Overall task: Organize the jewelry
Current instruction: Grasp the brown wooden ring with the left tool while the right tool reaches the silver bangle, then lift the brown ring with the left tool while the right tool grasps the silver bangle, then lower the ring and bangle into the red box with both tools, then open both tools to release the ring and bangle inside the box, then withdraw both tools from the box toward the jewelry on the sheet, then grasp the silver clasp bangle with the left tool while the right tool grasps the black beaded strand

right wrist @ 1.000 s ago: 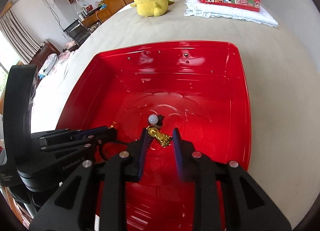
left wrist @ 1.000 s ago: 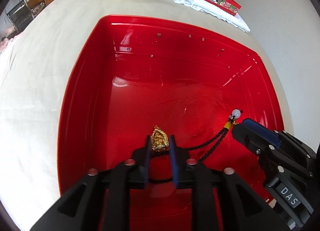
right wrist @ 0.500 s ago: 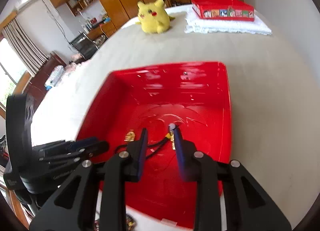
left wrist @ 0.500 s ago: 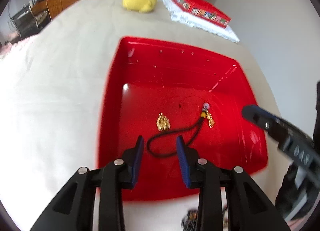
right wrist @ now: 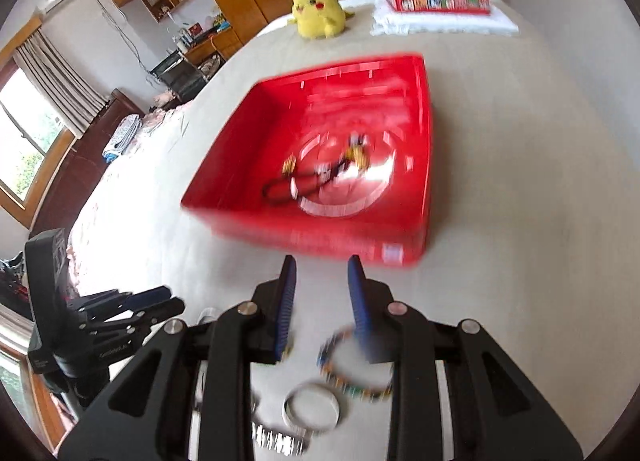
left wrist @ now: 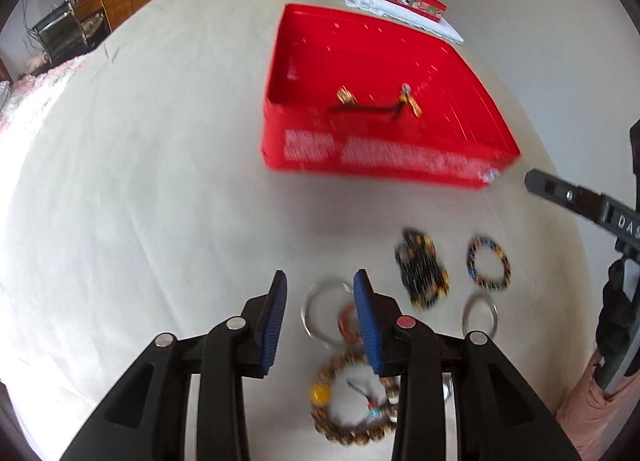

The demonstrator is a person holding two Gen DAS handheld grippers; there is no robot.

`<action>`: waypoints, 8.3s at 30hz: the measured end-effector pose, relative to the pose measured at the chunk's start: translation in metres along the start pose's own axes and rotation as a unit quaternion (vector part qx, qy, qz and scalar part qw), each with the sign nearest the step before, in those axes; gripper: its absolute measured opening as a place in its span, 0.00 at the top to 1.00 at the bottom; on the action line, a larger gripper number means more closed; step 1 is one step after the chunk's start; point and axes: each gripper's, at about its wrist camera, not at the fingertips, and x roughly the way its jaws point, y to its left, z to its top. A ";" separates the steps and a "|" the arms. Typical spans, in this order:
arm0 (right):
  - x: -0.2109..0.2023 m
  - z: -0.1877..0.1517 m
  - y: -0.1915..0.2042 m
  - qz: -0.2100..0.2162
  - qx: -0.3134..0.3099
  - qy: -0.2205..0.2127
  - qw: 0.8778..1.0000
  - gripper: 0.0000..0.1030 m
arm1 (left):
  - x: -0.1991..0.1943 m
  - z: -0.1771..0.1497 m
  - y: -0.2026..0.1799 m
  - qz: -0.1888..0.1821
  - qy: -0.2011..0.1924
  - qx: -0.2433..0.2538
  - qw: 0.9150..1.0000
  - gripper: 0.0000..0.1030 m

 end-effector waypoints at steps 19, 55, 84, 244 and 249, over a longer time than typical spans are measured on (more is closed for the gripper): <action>0.009 -0.055 -0.006 0.009 0.023 0.025 0.999 0.74 | 0.036 -0.019 -0.022 -0.020 0.031 0.022 0.999 0.66; 0.026 -0.109 0.015 -0.044 0.024 0.083 0.995 0.41 | -0.003 -0.030 -0.005 -0.006 -0.031 0.011 0.999 0.71; 0.012 -0.104 0.021 -0.055 -0.018 0.055 0.997 0.53 | 0.007 -0.029 -0.005 0.000 -0.019 0.002 1.000 0.71; 0.024 -0.075 0.030 -0.001 -0.018 0.034 0.999 0.48 | 0.015 -0.019 0.010 0.054 -0.039 -0.011 0.998 0.55; 0.032 -0.076 0.043 0.014 -0.021 0.038 0.999 0.48 | 0.016 -0.019 0.013 0.057 -0.039 -0.015 0.998 0.55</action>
